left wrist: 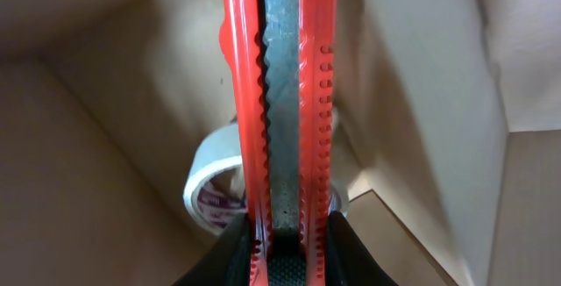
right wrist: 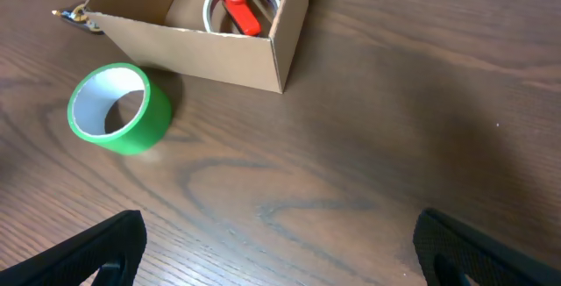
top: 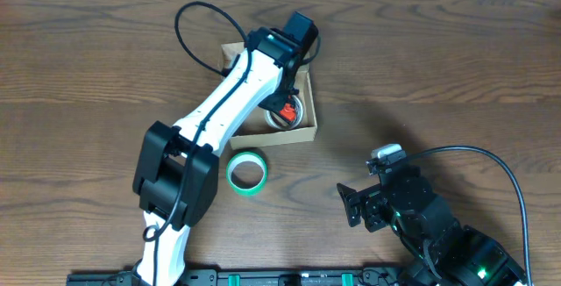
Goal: Pack container
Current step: 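Carry the red box cutter into the box and release it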
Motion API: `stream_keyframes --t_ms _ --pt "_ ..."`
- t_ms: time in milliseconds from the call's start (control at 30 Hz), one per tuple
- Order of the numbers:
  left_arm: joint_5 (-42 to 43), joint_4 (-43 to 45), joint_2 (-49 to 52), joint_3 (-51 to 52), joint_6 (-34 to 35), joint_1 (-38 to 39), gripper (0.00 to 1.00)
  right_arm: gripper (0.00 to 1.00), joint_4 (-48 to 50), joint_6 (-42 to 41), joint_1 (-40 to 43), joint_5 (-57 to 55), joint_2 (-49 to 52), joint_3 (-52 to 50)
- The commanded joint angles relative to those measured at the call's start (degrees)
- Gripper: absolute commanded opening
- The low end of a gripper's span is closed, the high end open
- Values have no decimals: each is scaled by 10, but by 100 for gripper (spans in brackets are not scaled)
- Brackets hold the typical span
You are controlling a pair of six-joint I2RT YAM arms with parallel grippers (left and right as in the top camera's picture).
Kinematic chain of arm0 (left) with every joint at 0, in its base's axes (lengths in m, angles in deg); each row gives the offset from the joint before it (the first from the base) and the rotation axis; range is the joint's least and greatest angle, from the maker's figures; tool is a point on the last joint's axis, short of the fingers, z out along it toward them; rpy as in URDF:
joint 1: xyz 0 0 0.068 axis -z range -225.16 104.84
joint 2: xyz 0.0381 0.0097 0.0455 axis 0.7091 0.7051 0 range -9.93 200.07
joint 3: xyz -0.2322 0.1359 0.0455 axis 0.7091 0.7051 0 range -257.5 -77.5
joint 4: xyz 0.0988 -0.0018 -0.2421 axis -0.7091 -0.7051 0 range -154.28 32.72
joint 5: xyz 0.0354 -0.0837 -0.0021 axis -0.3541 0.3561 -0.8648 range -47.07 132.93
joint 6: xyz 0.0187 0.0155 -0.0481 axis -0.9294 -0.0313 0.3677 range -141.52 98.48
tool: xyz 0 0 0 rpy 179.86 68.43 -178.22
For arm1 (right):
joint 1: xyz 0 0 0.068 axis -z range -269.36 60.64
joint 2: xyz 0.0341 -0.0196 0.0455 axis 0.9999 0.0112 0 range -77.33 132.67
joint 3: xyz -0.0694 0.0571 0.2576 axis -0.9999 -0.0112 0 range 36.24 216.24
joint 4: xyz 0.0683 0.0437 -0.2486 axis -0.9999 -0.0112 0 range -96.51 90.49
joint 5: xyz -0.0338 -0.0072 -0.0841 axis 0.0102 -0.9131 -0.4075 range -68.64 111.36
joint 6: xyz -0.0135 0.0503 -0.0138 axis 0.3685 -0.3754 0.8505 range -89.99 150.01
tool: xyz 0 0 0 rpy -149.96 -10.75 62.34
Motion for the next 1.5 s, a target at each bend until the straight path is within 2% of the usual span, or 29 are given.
stream_keyframes --t_ms 0,833,1267,1367,1467 --pt "14 -2 10 -11 44 1 21 99 -3 -8 -4 -10 -3 -1" --pt "15 -6 30 -8 61 0 23 99 -14 -8 -4 -10 -3 -1" --pt "15 -6 35 -7 62 -2 39 99 -35 -8 -4 -10 -3 -1" --pt "15 -6 34 -7 62 -2 48 99 -35 -8 -4 -10 -3 -1" --pt "19 -6 29 -7 62 -2 50 99 -35 -8 -4 -10 -3 -1"
